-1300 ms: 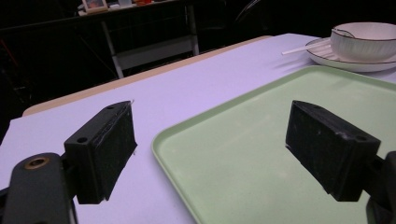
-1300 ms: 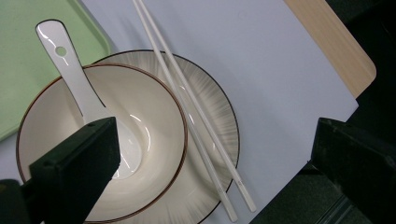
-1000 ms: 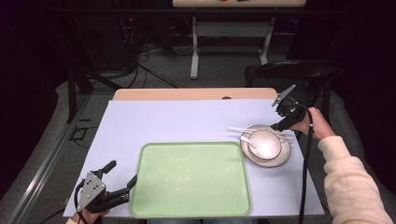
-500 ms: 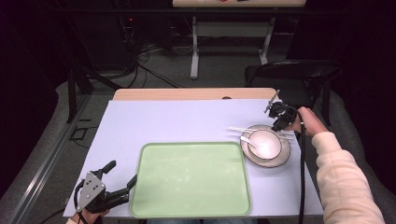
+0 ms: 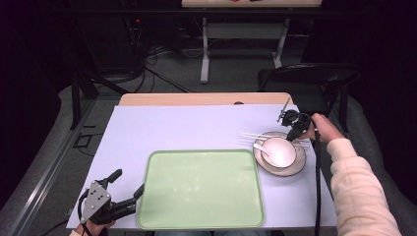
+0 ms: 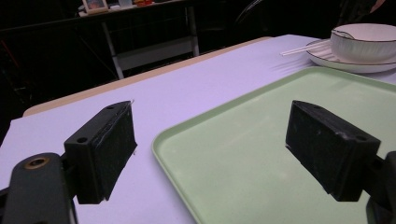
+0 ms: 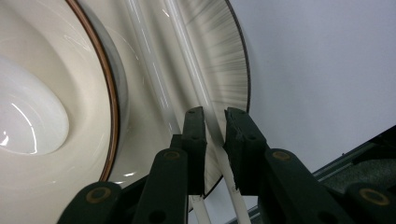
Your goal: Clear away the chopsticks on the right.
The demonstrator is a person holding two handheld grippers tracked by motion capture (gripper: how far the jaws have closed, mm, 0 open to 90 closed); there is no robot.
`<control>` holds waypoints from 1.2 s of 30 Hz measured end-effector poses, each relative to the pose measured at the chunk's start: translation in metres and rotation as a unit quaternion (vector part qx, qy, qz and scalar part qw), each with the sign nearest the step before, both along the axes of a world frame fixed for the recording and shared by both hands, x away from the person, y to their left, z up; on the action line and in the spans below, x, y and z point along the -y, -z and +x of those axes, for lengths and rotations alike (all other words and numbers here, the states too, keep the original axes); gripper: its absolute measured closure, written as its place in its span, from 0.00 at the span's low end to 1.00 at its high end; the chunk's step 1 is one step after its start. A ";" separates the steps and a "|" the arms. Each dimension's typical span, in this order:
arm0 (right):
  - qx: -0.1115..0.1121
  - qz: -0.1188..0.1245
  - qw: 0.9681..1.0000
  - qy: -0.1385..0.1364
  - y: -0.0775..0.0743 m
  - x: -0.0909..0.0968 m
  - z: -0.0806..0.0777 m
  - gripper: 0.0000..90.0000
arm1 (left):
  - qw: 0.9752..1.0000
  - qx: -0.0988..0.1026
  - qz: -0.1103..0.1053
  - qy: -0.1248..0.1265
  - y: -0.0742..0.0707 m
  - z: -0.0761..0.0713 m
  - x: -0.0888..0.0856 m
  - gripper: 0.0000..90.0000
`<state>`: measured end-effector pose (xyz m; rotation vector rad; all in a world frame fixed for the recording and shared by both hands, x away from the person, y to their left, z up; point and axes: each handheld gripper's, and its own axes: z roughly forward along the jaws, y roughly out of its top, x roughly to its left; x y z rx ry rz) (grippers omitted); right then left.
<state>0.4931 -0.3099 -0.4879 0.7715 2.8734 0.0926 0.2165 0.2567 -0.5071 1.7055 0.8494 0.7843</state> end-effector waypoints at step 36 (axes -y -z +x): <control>0.057 -0.004 0.998 0.009 -0.037 -0.014 -0.022 0.93 | 1.000 0.001 -0.002 -0.002 0.000 0.000 0.000 0.17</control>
